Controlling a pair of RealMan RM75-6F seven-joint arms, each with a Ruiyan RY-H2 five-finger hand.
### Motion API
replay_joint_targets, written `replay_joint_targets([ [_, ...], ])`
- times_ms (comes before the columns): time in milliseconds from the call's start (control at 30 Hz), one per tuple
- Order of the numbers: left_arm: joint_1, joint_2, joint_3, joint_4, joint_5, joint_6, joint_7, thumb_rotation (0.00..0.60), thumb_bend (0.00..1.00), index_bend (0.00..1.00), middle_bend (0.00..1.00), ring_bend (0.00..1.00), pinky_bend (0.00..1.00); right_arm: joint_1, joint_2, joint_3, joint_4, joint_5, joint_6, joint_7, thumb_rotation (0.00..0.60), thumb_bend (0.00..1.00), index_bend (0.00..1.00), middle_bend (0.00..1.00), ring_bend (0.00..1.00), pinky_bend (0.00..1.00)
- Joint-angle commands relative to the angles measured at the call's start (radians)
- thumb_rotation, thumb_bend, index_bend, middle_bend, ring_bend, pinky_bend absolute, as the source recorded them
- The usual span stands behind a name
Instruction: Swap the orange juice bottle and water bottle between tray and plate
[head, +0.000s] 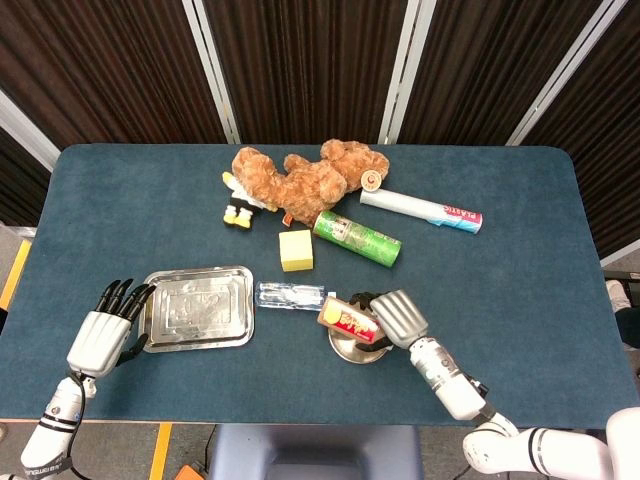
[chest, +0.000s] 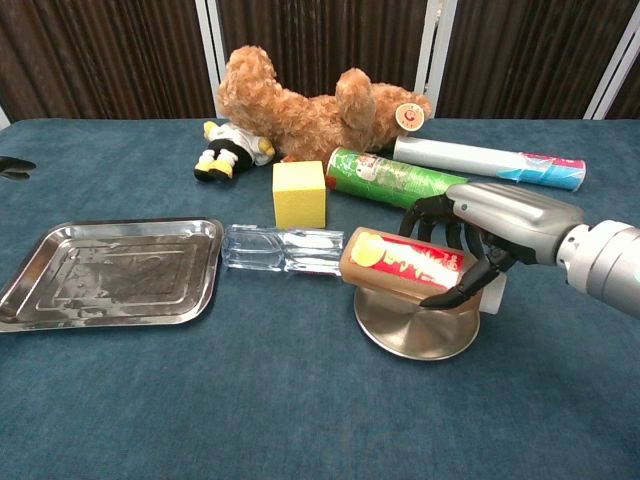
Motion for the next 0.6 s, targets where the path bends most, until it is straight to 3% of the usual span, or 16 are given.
replay_joint_targets([
  [33,-0.001,-0.003,0.0,0.003,-0.002,-0.002,0.002,0.6,0.37,0.0,0.12,0.03,0.08,0.003,0.001,-0.023,0.053,-0.03,-0.027,0.053,0.6,0.35,0.86,0.85,0.76,0.7],
  [167,-0.004,-0.005,0.002,0.007,-0.003,-0.009,0.0,0.6,0.37,0.0,0.12,0.03,0.08,0.004,-0.002,-0.038,0.091,-0.042,-0.046,0.081,0.6,0.35,0.84,0.85,0.75,0.7],
  [267,-0.005,-0.006,0.003,0.008,-0.001,-0.011,-0.001,0.6,0.37,0.0,0.12,0.03,0.08,0.006,-0.005,-0.044,0.105,-0.051,-0.053,0.098,0.6,0.35,0.76,0.85,0.71,0.69],
  [333,-0.005,-0.006,0.004,0.008,0.001,-0.009,-0.002,0.6,0.37,0.0,0.12,0.03,0.08,0.008,-0.001,-0.048,0.106,-0.056,-0.062,0.105,0.6,0.35,0.66,0.83,0.65,0.68],
  [467,-0.004,-0.006,0.004,0.008,0.0,-0.006,-0.004,0.6,0.37,0.0,0.12,0.03,0.08,0.016,0.023,-0.05,0.084,-0.044,-0.094,0.105,0.6,0.35,0.39,0.67,0.48,0.58],
  [600,-0.003,-0.005,0.002,0.005,-0.005,-0.006,-0.005,0.6,0.37,0.0,0.12,0.04,0.08,0.015,0.047,-0.046,0.055,-0.026,-0.103,0.094,0.6,0.32,0.23,0.56,0.38,0.53],
])
